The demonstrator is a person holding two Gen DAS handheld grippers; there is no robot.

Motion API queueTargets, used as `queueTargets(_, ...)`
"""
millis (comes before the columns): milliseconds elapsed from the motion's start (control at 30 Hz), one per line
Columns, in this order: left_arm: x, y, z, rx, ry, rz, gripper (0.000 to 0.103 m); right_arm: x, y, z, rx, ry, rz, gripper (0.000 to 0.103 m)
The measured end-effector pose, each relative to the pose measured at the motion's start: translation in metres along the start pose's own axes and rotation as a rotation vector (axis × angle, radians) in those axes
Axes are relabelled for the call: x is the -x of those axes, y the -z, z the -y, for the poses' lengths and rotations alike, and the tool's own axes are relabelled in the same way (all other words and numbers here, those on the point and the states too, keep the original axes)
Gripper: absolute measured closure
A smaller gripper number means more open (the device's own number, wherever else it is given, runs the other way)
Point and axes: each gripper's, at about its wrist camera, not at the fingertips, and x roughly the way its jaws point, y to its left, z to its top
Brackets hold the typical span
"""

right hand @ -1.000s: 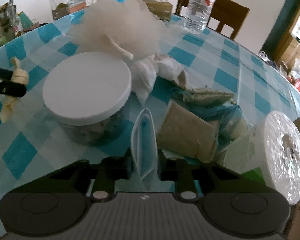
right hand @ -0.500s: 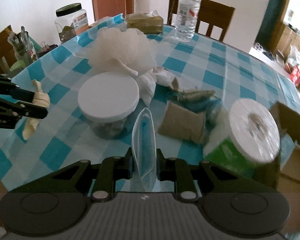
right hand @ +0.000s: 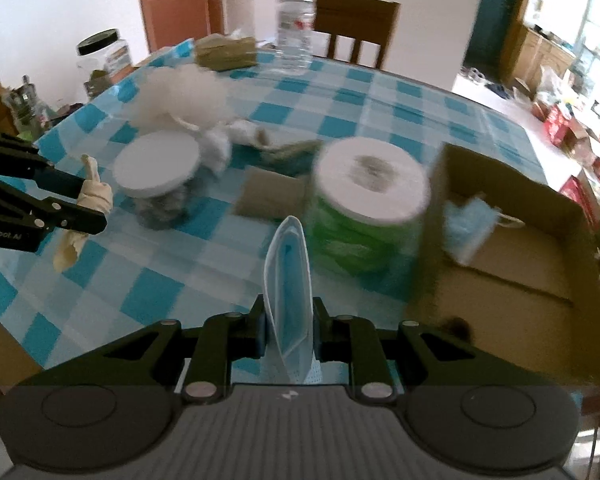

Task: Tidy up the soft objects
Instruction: 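Carry the mask and strip to the cardboard box and release the mask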

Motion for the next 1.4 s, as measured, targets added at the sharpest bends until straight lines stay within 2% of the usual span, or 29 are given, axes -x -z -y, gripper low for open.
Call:
queueTargets(300,-0.021,-0.042,0.088,-0.053,0.077,0.014,0.068,0.024,0.015,0.079,0.006,0.039,0.040,0.078)
queueTargets(633,-0.037,-0.071,0.148,-0.074,0.080,0.025,0.068,0.022,0.014,0.147,0.022,0.072,0.073,0.077)
queueTargets(733,-0.041,-0.079,0.160,-0.077,0.076,0.032,0.068,0.019,0.014,0.160,0.026,0.084,0.086,0.070)
queueTargets(767,-0.042,-0.082,0.163,-0.079,0.075,0.037,0.068,0.017,0.014,0.165,0.029,0.087,0.090,0.060)
queueTargets(800,-0.043,-0.084,0.167,-0.081,0.073,0.042,0.068,0.016,0.014,0.167,0.029,0.093,0.093,0.047)
queueTargets(833,-0.044,-0.087,0.170,-0.084,0.072,0.046,0.068,0.015,0.014,0.170,0.027,0.100,0.097,0.039)
queueTargets(900,-0.045,-0.093,0.176,-0.091,0.071,0.055,0.068,0.016,0.016,0.176,0.017,0.107,0.107,0.014)
queueTargets(1000,-0.050,-0.101,0.184,-0.104,0.067,0.067,0.068,0.019,0.019,0.182,-0.001,0.089,0.130,0.006)
queueTargets(1400,-0.084,-0.142,0.213,-0.136,0.107,0.106,0.066,0.027,0.036,0.195,-0.040,0.098,0.123,0.004)
